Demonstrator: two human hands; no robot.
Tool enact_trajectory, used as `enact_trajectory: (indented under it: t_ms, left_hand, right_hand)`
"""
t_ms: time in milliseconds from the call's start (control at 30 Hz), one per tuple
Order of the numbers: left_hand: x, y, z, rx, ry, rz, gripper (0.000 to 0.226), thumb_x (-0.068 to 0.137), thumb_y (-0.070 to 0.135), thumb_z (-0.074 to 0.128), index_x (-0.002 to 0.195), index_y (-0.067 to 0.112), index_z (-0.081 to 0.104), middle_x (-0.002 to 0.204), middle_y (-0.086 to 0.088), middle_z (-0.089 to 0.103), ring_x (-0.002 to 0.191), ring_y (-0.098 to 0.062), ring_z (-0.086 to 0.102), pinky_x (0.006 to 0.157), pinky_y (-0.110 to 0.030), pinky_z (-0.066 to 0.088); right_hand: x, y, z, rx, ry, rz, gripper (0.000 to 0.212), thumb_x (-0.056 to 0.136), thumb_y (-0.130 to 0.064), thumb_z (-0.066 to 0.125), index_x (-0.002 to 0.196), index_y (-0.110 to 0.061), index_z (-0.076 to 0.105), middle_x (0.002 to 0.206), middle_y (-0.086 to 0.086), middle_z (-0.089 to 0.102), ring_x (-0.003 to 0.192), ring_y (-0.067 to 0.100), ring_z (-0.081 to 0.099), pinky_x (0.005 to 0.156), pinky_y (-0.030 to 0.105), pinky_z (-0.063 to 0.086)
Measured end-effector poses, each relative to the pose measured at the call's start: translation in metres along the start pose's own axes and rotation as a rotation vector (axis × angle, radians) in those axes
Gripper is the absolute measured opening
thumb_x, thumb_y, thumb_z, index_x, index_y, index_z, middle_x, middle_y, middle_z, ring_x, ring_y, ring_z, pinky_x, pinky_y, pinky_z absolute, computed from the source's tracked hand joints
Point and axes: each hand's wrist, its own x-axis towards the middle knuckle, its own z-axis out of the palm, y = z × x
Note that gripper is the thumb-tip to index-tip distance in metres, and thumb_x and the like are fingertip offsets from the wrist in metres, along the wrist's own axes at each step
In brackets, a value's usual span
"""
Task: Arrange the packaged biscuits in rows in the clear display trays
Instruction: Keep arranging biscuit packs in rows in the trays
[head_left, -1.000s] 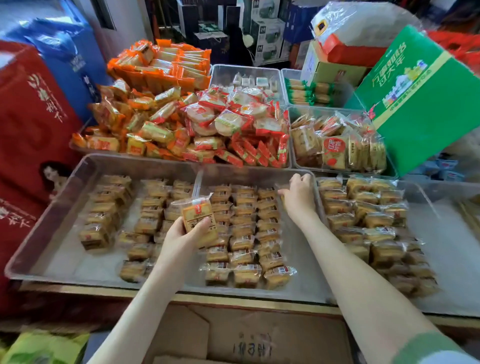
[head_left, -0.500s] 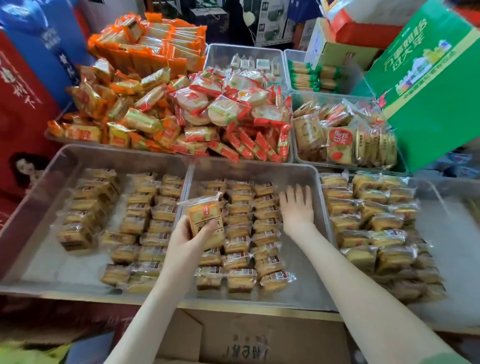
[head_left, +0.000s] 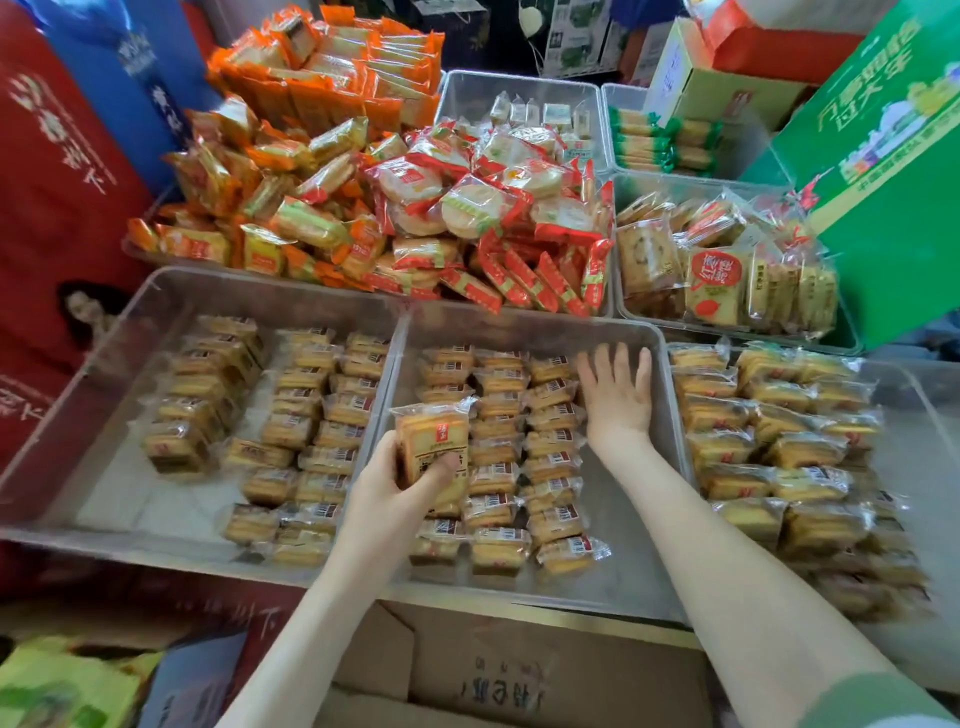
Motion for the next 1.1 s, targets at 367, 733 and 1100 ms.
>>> enact_trajectory:
  t_ms: [367,733,1100]
  left_hand:
    - [-0.023,0.02,-0.015,0.58,-0.064,0.572,0.041,0.083,0.017,0.076,0.121,0.016,0.061,0.114,0.001,0.064,0.102,-0.014,0.061,0.085,-0.012,0.044]
    - [-0.058,0.076,-0.083,0.874,0.168,1.719,0.024,0.099,0.011,0.057,0.123,0.006,0.055,0.131,-0.009,0.06,0.121,-0.02,0.055,0.108,-0.035,0.043]
    - [-0.079,0.087,-0.074,0.389,-0.341,0.761,0.03,0.093,0.005,0.057,0.108,0.031,0.062,0.088,0.025,0.071,0.085,0.0,0.068,0.074,-0.015,0.054]
  right_hand:
    - [-0.131,0.0,-0.11,1.12,0.29,-0.851,0.062,0.081,-0.007,0.075,0.137,-0.015,0.051,0.129,0.0,0.058,0.122,0.006,0.048,0.107,0.018,0.035]
    - [-0.182,0.027,-0.152,0.849,1.095,-0.998,0.011,0.103,-0.019,0.046,0.111,-0.011,0.047,0.12,0.007,0.048,0.116,0.025,0.05,0.112,0.031,0.037]
    - [-0.21,0.051,-0.169,1.83,-0.277,-0.573,0.032,0.087,-0.004,0.066,0.117,-0.015,0.061,0.103,-0.002,0.071,0.098,0.015,0.067,0.08,0.026,0.054]
